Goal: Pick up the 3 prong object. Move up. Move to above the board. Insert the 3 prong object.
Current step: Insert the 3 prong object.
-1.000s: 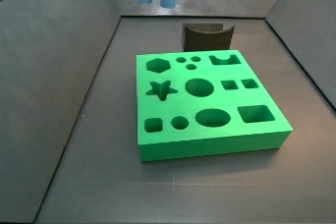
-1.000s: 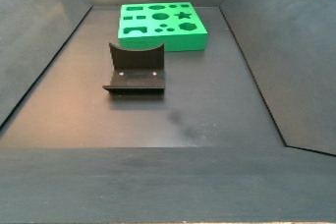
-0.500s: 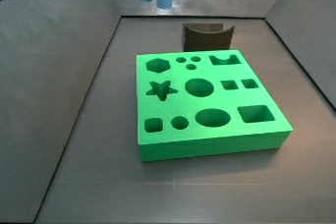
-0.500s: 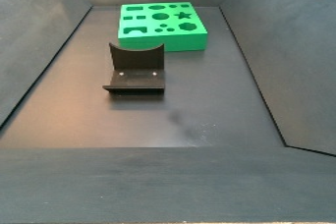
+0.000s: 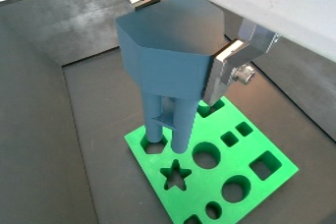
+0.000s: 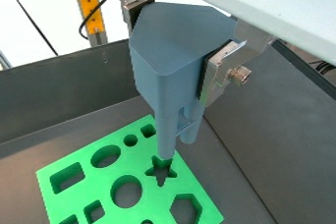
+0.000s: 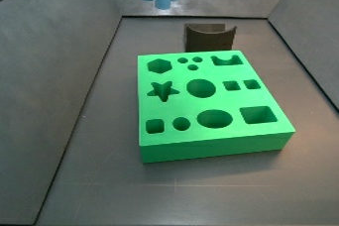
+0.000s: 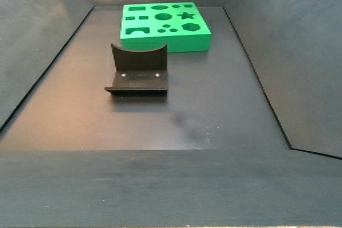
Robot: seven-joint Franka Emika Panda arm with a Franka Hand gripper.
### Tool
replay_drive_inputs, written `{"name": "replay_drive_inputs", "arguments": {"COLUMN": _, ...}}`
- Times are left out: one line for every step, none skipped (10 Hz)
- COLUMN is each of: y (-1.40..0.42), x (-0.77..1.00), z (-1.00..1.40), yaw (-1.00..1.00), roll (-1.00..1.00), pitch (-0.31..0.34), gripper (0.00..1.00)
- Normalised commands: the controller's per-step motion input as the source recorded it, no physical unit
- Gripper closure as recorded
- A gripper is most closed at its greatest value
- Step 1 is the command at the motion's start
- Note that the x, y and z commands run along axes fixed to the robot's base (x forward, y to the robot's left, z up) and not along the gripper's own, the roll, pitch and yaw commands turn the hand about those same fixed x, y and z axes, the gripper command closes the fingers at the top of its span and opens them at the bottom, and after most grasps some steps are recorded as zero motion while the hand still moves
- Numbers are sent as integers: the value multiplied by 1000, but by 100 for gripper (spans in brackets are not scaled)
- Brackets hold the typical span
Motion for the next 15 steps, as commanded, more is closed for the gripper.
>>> {"name": "replay_drive_inputs", "arguments": {"y": 443, "x": 91, "z": -540, "yaw": -266, "roll": 0, "pitch": -27, "gripper": 100}}
{"name": "replay_drive_inputs", "arguments": {"y": 489, "x": 29, "z": -437, "yaw": -337, "roll": 30, "pitch": 0, "gripper": 100}}
{"name": "replay_drive_inputs", "arguments": {"y": 491, "x": 83, "z": -334, "yaw": -417, "roll": 0, "pitch": 0, "gripper": 100}}
{"name": "replay_drive_inputs", "arguments": {"y": 517, "x": 166, "z": -306, "yaw": -469, "roll": 0, "pitch": -11, "gripper": 100}}
{"name": "replay_drive_inputs", "arguments": {"y": 474, "x": 283, "z": -291, "yaw": -457, "roll": -27, "pitch": -31, "gripper": 100}}
{"name": "replay_drive_inputs", "arguments": {"y": 386, "x": 446, "z": -257, "yaw": -406, "roll": -59, "pitch": -46, "gripper": 100}}
{"name": "replay_drive_inputs", "arguments": {"y": 323, "x": 529, "z": -171, "yaw": -286, "roll": -96, "pitch": -40, "gripper": 100}}
{"name": "replay_drive_inputs", "arguments": {"y": 66, "x": 183, "z": 0, "yaw": -154, "roll": -23, "pitch": 0, "gripper": 100}}
{"name": "replay_drive_inputs", "arguments": {"y": 0, "x": 266, "z": -183, "yaw": -69, "roll": 0, "pitch": -54, "gripper": 100}}
{"name": "replay_drive_inputs", "arguments": {"y": 37, "x": 531, "z": -560, "yaw": 0, "roll": 31, "pitch": -24, "gripper": 100}}
{"name": "replay_drive_inputs", "arguments": {"y": 74, "x": 480, "z": -560, "yaw": 0, "roll": 81, "pitch": 0, "gripper": 100}}
{"name": "replay_drive_inputs", "arguments": {"y": 49, "x": 371, "z": -557, "yaw": 0, "roll": 96, "pitch": 0, "gripper": 100}}
{"name": "replay_drive_inputs", "arguments": {"y": 69, "x": 280, "z": -489, "yaw": 0, "roll": 96, "pitch": 0, "gripper": 100}}
{"name": "replay_drive_inputs", "arguments": {"y": 151, "x": 154, "z": -349, "yaw": 34, "roll": 59, "pitch": 0, "gripper": 100}}
{"name": "replay_drive_inputs", "arguments": {"y": 240, "x": 20, "z": -340, "yaw": 83, "roll": 21, "pitch": 0, "gripper": 100}}
